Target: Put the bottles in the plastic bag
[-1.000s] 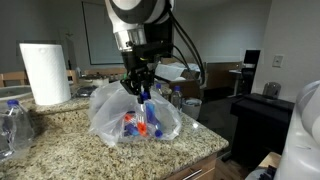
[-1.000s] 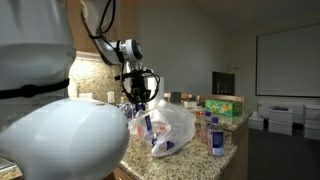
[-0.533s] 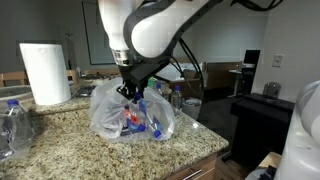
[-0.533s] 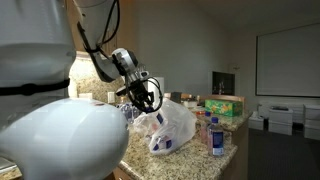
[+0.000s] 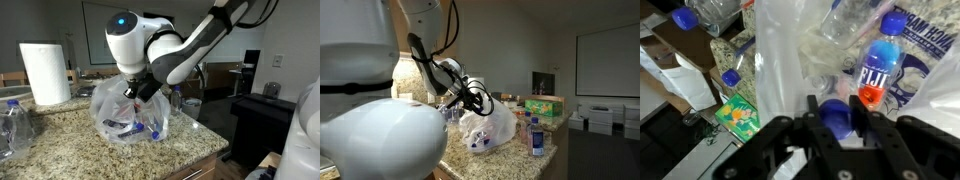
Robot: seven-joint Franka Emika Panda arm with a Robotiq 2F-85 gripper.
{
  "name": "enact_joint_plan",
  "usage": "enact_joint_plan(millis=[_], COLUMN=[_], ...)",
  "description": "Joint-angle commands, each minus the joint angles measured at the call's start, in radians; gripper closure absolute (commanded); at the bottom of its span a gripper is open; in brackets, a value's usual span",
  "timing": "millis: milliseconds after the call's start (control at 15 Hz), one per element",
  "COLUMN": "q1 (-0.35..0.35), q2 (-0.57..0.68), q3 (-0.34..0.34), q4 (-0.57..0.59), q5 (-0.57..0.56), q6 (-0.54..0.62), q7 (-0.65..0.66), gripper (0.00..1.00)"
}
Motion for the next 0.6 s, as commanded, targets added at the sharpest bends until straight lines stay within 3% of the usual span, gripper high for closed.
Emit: enact_joint_plan(millis=[0, 533], q1=[0.02, 0.054], q2=[0.043, 0.12], q3=[-0.026, -0.068], q4=[-0.032, -0.04], q5=[-0.148, -0.194], q6=[-0.007, -0.016], q7=[0.11, 0.1], gripper=[0.89, 0.89])
